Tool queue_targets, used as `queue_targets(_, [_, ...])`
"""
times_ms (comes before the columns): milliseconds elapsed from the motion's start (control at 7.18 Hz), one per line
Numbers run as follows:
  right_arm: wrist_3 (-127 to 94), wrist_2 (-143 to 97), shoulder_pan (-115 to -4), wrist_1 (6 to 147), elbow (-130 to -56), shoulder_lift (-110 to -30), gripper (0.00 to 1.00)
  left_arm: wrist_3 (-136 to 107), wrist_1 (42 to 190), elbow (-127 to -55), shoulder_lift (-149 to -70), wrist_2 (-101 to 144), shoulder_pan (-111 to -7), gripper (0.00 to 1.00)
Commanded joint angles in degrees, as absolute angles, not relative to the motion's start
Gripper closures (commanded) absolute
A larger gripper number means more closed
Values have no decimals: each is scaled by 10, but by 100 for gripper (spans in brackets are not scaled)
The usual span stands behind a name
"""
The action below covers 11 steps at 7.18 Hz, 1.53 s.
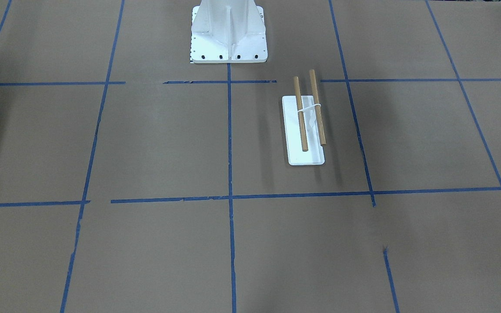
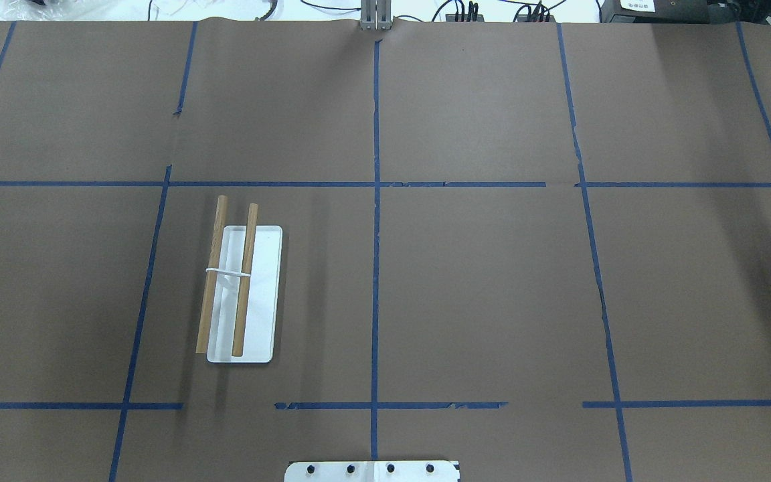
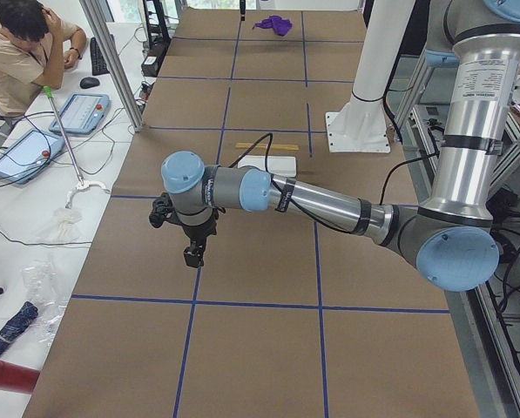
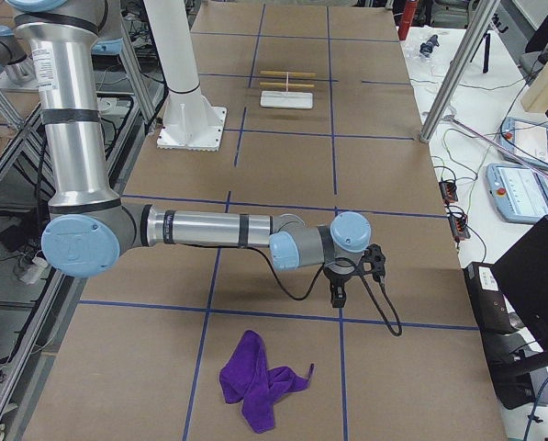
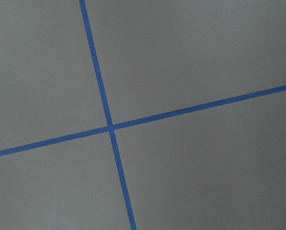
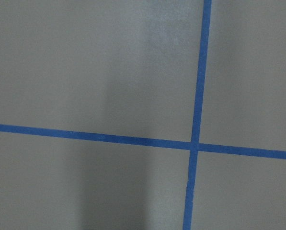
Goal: Hang towel on rack
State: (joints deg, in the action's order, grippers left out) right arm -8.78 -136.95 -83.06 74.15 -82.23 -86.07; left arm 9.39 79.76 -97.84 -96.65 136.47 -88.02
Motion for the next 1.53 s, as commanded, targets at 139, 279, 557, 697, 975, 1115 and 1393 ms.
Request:
queue_targets(139, [-69,-1352,-831,659,-674,-850,0,83,894,-940,-967,1421,-878,0])
queue_targets(279, [21,-1348,-834,660,-625,-835,0,83,895,-940,-963,1420,-878,0])
queue_targets(557, [123,-1349,-883,684,-613,-857,1,83,898,-943,-964,1424,-878,0])
queue_targets(697, [171,-1351,-888,684,-603,-883,4,84,898,-944,-964,1425,-878,0])
queue_targets(975, [175,-1319,-893,682,-584,-898,13,85,899,-940,-964,1425,-878,0])
queue_targets(1115, [173,-1311,-893,681,-584,-897,18,85,899,-940,-964,1425,-878,0])
queue_targets(1393, [168,-1309,-893,682,-583,-897,93,86,899,-940,-964,1425,-878,0])
